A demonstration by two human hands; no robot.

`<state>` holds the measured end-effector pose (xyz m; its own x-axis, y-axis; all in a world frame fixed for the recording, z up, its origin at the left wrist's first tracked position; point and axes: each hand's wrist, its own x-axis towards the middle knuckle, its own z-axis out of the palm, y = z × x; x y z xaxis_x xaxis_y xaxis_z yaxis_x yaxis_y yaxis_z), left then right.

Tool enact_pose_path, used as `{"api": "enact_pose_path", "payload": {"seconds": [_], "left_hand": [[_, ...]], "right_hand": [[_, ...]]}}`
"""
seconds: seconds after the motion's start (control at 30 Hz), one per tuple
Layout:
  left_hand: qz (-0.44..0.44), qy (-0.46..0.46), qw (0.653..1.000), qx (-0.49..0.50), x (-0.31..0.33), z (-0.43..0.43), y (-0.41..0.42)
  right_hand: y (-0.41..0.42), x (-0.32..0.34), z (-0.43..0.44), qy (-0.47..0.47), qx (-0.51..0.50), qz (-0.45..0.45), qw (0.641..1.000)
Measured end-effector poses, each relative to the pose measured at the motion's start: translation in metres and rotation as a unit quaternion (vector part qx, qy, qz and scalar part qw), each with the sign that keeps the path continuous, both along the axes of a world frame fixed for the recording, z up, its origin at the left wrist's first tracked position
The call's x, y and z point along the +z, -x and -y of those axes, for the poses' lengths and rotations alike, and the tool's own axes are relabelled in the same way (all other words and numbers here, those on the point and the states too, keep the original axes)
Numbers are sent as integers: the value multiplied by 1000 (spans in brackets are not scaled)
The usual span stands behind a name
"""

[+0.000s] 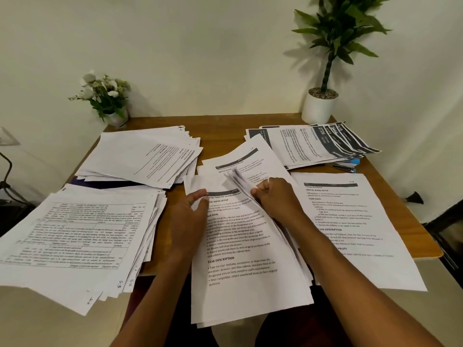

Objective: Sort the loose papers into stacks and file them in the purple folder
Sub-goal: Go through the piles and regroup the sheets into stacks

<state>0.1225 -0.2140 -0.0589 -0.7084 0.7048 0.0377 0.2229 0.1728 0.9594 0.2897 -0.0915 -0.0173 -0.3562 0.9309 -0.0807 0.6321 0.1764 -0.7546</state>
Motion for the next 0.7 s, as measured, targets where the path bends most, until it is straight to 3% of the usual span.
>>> {"api": "enact_pose_path", "payload": {"seconds": [0.07, 0.13, 0.23, 0.33, 0.43, 0.7], "left_hand": [[-12, 1, 1000, 5, 1, 0, -1], [-20, 1, 1000, 6, 1, 0, -1], [-23, 6, 1000, 7, 0, -1, -1], [-21, 15, 1000, 4, 0, -2, -2], [-47, 17, 999, 1, -3, -3, -3], [-15, 6, 1000, -5, 0, -1, -6]], "right_hand": [[0, 0, -1, 39, -19, -44, 998], [-4, 1, -6, 140, -32, -133, 981], [-15, 14, -15, 320, -5, -238, 917], [-25, 24, -22, 428, -20, -298, 853], [-27, 23, -23, 472, 0, -334, 816], [-4, 4, -9, 490, 57, -364, 790]]}}
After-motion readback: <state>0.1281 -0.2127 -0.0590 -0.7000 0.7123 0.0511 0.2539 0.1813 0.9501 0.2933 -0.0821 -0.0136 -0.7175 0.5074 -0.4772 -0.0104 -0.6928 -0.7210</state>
